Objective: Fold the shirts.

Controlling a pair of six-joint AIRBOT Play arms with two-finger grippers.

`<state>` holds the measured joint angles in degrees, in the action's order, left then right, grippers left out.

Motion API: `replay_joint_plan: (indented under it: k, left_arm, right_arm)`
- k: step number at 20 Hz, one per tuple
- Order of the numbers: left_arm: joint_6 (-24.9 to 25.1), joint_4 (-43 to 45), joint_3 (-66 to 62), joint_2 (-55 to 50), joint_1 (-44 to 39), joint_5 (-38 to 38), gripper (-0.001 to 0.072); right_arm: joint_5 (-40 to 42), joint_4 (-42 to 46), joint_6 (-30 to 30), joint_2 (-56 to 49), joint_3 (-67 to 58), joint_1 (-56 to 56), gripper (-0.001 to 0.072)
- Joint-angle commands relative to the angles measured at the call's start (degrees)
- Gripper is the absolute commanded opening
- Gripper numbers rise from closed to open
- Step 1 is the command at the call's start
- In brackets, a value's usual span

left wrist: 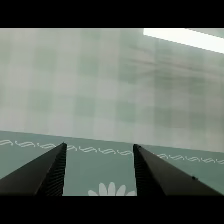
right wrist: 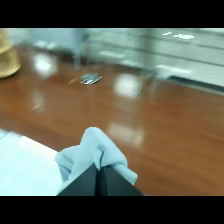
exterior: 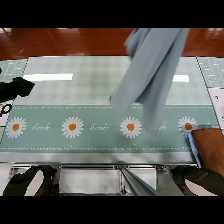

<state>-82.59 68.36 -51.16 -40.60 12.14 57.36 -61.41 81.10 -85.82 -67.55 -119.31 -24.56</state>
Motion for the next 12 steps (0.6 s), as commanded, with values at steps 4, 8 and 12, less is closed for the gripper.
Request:
replay_joint_plan:
  k: [4, 8, 12]
  left_arm:
    - [-0.20, -3.30, 1.20, 0.11, -1.97, 3.54, 0.0506]
    - [-0.22, -7.85, 6.12, 0.09, -5.35, 3.21, 0.0506]
    - [-0.20, -12.72, 8.55, 0.09, -9.46, 1.70, 0.0506]
  right_arm:
    - [0.92, 4.83, -7.39, -5.33, 2.91, -14.19, 0.0018]
    - [2.51, 3.65, -9.27, -10.64, 2.89, -17.51, 0.0018]
    - [-1.60, 4.17, -9.97, -12.68, 4.11, -13.14, 0.0019]
